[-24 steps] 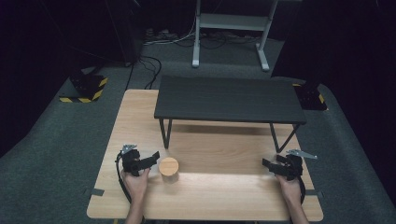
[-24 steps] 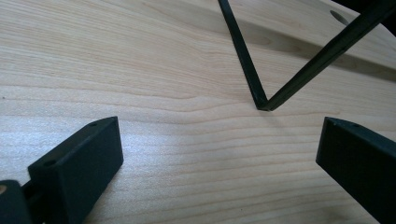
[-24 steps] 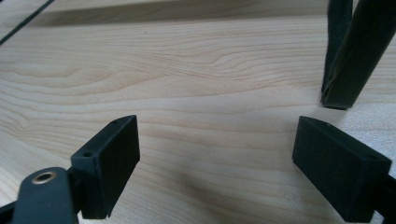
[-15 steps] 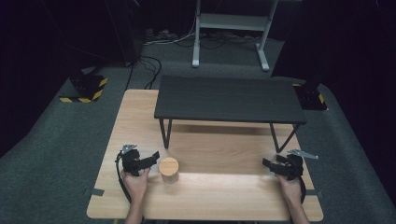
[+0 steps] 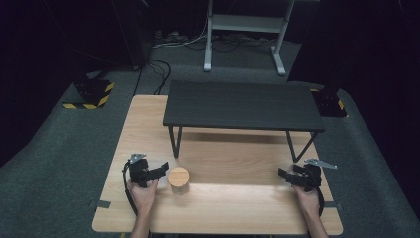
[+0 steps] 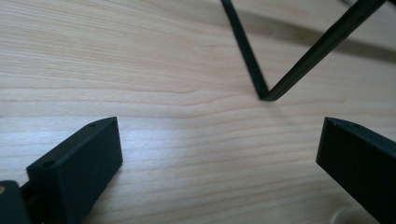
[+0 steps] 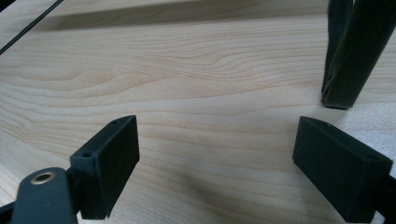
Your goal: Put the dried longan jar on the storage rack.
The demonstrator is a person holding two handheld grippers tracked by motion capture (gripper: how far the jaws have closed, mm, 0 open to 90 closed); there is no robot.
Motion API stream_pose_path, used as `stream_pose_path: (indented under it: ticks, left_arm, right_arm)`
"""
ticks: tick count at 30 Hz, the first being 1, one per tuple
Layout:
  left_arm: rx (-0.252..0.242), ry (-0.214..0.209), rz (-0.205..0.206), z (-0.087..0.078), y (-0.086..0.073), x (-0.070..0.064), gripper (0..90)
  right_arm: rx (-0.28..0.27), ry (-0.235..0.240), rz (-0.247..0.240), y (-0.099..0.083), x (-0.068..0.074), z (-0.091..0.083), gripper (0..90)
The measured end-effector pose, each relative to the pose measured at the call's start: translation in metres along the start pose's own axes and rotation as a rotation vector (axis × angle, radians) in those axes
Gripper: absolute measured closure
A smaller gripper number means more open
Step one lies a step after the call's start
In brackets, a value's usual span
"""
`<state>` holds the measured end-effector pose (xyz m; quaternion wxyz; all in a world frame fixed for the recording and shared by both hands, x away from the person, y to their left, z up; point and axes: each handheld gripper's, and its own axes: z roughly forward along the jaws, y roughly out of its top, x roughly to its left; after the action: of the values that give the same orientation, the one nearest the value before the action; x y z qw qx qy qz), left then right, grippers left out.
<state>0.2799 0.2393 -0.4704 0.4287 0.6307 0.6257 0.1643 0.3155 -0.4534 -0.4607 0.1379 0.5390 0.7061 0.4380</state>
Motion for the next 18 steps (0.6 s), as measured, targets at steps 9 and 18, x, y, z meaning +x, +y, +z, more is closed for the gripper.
stream_pose_path:
  ticks: [9,18]
  left_arm:
    - [-0.011,0.006,0.004,-0.021,-0.011,0.011,0.6]
    - [-0.014,-0.051,0.012,-0.044,-0.019,0.019,0.4]
  right_arm:
    - [0.001,-0.004,-0.003,0.0,0.001,0.0,14.1]
    - [-0.001,-0.004,0.001,0.0,0.001,0.0,14.1]
